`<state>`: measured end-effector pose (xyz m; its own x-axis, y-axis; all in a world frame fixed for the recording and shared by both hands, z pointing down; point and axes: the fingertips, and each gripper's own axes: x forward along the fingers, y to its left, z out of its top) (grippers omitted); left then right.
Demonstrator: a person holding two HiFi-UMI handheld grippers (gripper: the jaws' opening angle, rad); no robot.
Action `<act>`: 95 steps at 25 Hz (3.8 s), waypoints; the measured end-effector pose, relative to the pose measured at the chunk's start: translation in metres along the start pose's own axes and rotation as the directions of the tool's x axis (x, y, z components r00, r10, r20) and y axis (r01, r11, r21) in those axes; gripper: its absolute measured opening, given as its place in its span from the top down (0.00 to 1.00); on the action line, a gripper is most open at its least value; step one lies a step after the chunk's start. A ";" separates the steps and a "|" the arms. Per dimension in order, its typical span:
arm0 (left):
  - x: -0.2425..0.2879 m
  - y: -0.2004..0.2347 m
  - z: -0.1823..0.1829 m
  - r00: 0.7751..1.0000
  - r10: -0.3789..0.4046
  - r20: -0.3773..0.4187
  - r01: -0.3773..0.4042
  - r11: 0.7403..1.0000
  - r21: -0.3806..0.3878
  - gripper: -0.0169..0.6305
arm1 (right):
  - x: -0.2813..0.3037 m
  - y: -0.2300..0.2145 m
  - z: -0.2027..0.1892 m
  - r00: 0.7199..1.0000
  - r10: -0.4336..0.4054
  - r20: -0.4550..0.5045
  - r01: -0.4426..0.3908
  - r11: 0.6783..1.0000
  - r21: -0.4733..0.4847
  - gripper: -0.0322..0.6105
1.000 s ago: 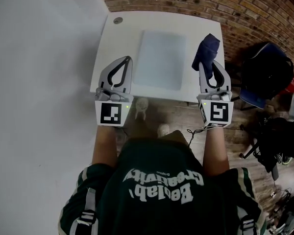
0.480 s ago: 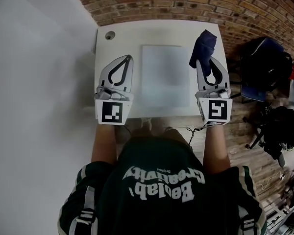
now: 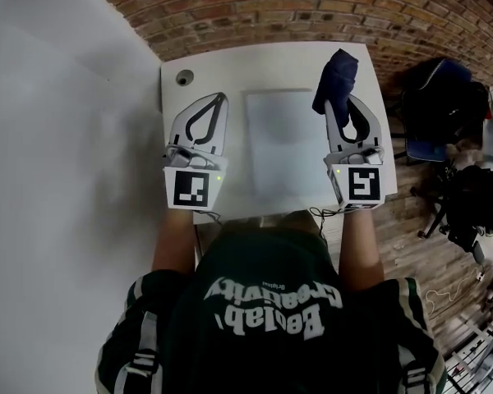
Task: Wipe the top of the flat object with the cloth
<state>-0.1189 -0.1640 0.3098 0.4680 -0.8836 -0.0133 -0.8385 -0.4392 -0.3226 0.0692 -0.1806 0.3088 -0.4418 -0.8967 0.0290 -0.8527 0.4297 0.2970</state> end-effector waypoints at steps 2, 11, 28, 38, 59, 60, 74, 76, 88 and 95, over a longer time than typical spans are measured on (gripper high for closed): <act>0.004 0.003 -0.006 1.000 -0.019 -0.002 0.019 1.000 0.000 0.98 | 0.005 0.005 -0.002 1.000 -0.001 -0.004 0.002 1.000 0.017 0.82; 0.022 0.005 -0.020 0.999 -0.048 -0.005 0.048 0.999 -0.002 0.98 | 0.025 0.020 -0.015 0.994 0.096 -0.049 -0.092 0.993 0.079 0.82; 0.028 0.008 -0.045 0.999 0.007 -0.042 -0.010 0.997 -0.070 0.98 | 0.091 0.095 -0.105 0.875 0.372 -0.311 -0.350 0.928 0.125 0.82; 0.011 0.012 -0.067 0.994 0.041 -0.103 -0.052 0.993 -0.102 0.98 | 0.116 0.152 -0.200 0.664 0.502 -0.554 -0.453 0.860 0.236 0.82; 0.023 0.003 -0.073 0.995 -0.008 -0.097 -0.005 0.991 -0.133 0.98 | 0.101 0.120 -0.251 0.584 0.432 -0.687 -0.402 0.889 0.218 0.82; 0.026 0.001 -0.072 0.995 -0.016 -0.096 0.003 0.991 -0.134 0.98 | 0.098 0.110 -0.254 0.587 0.417 -0.694 -0.386 0.898 0.213 0.82; 0.044 -0.031 -0.057 0.995 -0.075 -0.065 0.066 0.989 -0.134 0.98 | 0.058 0.004 -0.293 0.581 0.246 -0.776 -0.212 0.966 0.148 0.82; 0.043 -0.032 -0.057 0.995 -0.075 -0.066 0.066 0.989 -0.131 0.98 | 0.058 0.005 -0.292 0.580 0.237 -0.779 -0.222 0.966 0.129 0.82; 0.032 -0.040 -0.058 0.992 -0.116 -0.052 0.108 0.985 -0.134 0.98 | 0.025 0.019 -0.288 0.536 0.238 -0.810 -0.286 0.954 0.091 0.82; 0.019 -0.061 -0.055 0.990 -0.135 -0.047 0.128 0.982 -0.137 0.98 | -0.027 0.036 -0.285 0.508 0.277 -0.816 -0.331 0.937 0.112 0.82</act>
<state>-0.0742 -0.1632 0.3809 0.5634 -0.8228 0.0750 -0.8022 -0.5665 -0.1887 0.1296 -0.1713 0.5907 -0.2331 -0.4234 0.8755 -0.6841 0.7112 0.1618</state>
